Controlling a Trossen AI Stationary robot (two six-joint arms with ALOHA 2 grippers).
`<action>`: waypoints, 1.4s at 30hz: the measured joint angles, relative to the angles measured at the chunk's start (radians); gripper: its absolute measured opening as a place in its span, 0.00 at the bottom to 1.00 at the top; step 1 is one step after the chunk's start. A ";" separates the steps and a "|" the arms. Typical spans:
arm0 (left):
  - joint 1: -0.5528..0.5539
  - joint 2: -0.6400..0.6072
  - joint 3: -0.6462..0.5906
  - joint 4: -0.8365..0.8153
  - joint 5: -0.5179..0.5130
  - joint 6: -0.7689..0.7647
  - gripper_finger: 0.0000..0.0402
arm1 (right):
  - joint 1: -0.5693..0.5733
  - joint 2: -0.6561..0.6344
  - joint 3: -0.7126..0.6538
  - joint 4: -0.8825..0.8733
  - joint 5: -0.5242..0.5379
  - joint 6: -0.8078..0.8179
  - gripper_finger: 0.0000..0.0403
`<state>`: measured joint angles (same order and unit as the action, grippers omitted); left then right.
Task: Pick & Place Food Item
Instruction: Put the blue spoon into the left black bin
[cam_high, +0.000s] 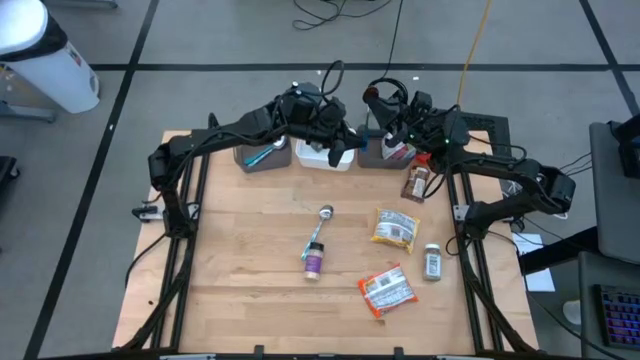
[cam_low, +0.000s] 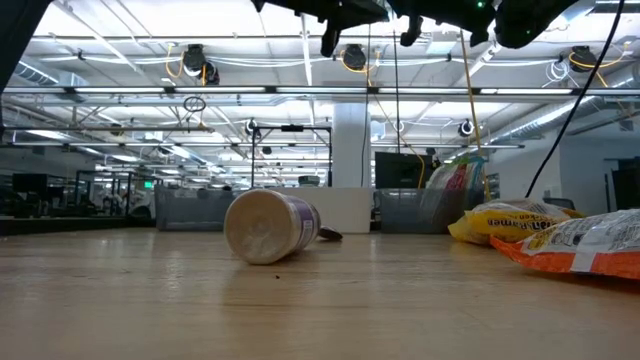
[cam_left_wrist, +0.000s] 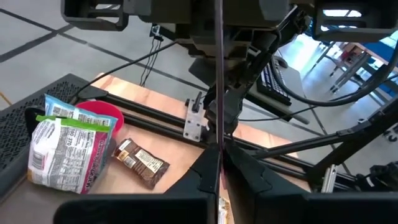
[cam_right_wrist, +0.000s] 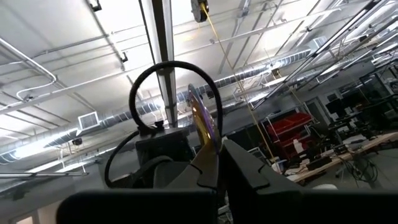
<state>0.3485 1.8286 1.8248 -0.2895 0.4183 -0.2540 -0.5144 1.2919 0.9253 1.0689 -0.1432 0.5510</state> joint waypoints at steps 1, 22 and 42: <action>0.000 0.000 0.000 0.000 0.001 0.003 0.04 | 0.000 0.000 0.000 0.000 0.001 -0.001 0.00; 0.073 -0.005 0.000 -0.155 0.141 0.079 0.01 | -0.051 -0.027 0.000 -0.045 -0.122 0.024 0.41; 0.095 -0.005 0.000 -0.731 0.183 0.434 0.01 | -0.161 -0.129 0.000 -0.564 -0.549 -0.047 0.47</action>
<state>0.4438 1.8233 1.8248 -1.0205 0.6015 0.1799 -0.6755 1.1633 0.9253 0.5048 -0.6927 0.5040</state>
